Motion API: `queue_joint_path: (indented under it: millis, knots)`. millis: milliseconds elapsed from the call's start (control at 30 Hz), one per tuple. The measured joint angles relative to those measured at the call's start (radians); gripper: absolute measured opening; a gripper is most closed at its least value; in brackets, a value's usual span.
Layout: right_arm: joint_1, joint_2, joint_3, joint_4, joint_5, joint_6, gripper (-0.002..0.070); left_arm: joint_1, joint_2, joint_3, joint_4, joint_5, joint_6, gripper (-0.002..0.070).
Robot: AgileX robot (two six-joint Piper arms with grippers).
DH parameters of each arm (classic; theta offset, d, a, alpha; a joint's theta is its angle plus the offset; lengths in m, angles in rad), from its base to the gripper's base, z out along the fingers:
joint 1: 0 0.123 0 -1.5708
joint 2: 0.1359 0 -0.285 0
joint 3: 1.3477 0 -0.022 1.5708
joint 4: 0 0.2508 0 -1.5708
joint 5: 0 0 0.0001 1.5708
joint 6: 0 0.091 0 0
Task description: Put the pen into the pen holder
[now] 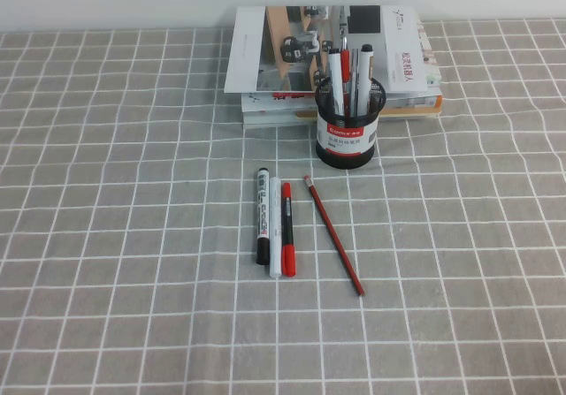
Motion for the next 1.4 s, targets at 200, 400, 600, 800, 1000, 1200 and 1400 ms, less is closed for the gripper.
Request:
queue_joint_path:
  millis: [200,400,600,800,1000,1200,1400]
  knots:
    - [0.0,0.0,0.0,0.0,0.001,0.0,-0.0013,0.0,0.0,0.0,0.0,0.0,0.0,-0.0003]
    - [0.0,0.0,0.0,0.0,0.001,0.0,-0.0013,0.0,0.0,0.0,0.0,0.0,0.0,-0.0003]
    - [0.0,0.0,0.0,0.0,0.001,0.0,-0.0013,0.0,0.0,0.0,0.0,0.0,0.0,-0.0003]
    - [0.0,0.0,0.0,0.0,0.001,0.0,-0.0013,0.0,0.0,0.0,0.0,0.0,0.0,-0.0003]
    - [0.0,0.0,0.0,0.031,0.001,0.0,-0.0013,0.0,0.0,0.0,0.0,0.0,0.0,-0.0003]
    - [0.0,0.0,0.0,0.069,0.001,0.0,-0.0013,0.0,0.0,0.0,0.0,0.0,0.0,-0.0003]
    - [0.0,0.0,0.0,0.368,0.001,0.0,-0.0013,0.0,0.0,0.0,0.0,0.0,0.0,-0.0003]
